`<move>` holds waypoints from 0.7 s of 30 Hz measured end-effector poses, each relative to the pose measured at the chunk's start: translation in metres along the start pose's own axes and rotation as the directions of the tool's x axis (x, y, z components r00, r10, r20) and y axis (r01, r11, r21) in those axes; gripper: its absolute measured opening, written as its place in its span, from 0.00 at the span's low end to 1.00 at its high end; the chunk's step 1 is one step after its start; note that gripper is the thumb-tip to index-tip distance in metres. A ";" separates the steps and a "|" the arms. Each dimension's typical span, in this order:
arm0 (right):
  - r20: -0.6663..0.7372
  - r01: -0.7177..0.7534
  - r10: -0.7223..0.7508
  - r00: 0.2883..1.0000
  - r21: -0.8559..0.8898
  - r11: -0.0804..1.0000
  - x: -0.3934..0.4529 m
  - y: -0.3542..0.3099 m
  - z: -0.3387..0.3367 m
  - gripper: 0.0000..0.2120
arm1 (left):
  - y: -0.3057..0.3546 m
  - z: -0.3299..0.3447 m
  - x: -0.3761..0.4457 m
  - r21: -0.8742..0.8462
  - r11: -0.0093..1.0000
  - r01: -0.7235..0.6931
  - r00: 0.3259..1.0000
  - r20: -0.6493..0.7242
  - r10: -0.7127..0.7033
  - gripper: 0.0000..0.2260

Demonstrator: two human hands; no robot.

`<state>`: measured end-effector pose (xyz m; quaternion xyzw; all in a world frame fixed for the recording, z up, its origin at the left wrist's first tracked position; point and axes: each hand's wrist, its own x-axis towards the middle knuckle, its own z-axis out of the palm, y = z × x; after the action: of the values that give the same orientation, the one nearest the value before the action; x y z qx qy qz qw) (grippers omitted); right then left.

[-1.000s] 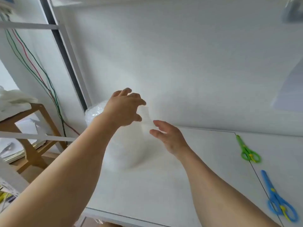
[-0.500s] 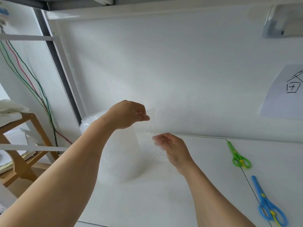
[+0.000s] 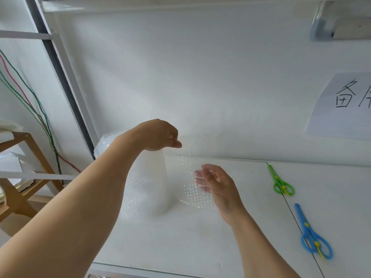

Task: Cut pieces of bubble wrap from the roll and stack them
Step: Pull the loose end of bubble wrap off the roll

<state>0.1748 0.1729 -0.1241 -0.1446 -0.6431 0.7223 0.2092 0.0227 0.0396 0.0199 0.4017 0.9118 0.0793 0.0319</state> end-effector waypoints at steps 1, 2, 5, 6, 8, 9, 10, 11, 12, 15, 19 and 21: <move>0.011 0.004 -0.004 1.000 -0.018 1.000 0.000 -0.001 0.000 0.15 | 0.004 0.000 0.001 0.000 1.000 -0.006 1.000 0.009 0.006 0.12; 0.008 0.005 -0.004 1.000 -0.026 1.000 0.000 -0.003 -0.001 0.13 | 0.008 0.000 0.003 0.011 1.000 -0.014 1.000 0.013 0.014 0.11; -0.027 -0.027 0.027 0.999 0.005 1.000 0.000 -0.007 -0.004 0.11 | 0.014 0.006 0.005 0.169 0.984 -0.053 0.992 -0.104 0.072 0.15; -0.035 -0.038 0.039 0.999 0.016 0.999 0.000 -0.008 -0.006 0.12 | 0.016 0.012 0.005 0.233 0.969 -0.080 0.966 -0.220 0.133 0.19; -0.048 -0.052 0.054 0.997 0.038 0.998 -0.001 -0.010 -0.008 0.12 | 0.026 0.029 -0.002 0.274 0.946 -0.172 0.810 -0.508 0.294 0.21; -0.057 -0.057 0.060 0.997 0.047 0.997 -0.002 -0.010 -0.008 0.12 | 0.033 0.039 -0.007 0.269 0.937 -0.224 0.689 -0.636 0.348 0.18; -0.067 -0.062 0.066 0.996 0.053 0.997 -0.002 -0.010 -0.009 0.12 | 0.040 0.052 -0.012 0.247 0.929 -0.274 0.559 -0.746 0.363 0.15; -0.074 -0.067 0.071 0.995 0.060 0.996 -0.002 -0.010 -0.009 0.13 | 0.047 0.066 -0.018 0.183 0.931 -0.315 0.468 -0.824 0.320 0.11; -0.080 -0.069 0.075 0.994 0.072 0.995 -0.002 -0.011 -0.010 0.13 | 0.055 0.081 -0.026 0.044 0.935 -0.353 0.452 -0.867 0.211 0.09; -0.103 -0.076 0.086 0.991 0.105 0.992 -0.003 -0.013 -0.014 0.14 | 0.078 0.124 -0.058 -0.685 0.684 -0.248 0.686 -0.623 -0.375 0.08; -0.141 -0.071 0.086 0.986 0.109 0.991 -0.005 -0.013 -0.020 0.13 | 0.086 0.180 -0.066 -0.995 -0.002 0.101 0.742 0.077 -0.666 0.22; -0.157 -0.070 0.087 0.984 0.112 0.991 -0.006 -0.015 -0.024 0.13 | 0.084 0.193 -0.061 -0.966 -0.200 0.163 0.713 0.255 -0.653 0.25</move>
<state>0.1935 0.1916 -0.1128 -0.2167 -0.5785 0.7490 0.2395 0.1489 0.0736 -0.1562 -0.0984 0.6394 0.7442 0.1662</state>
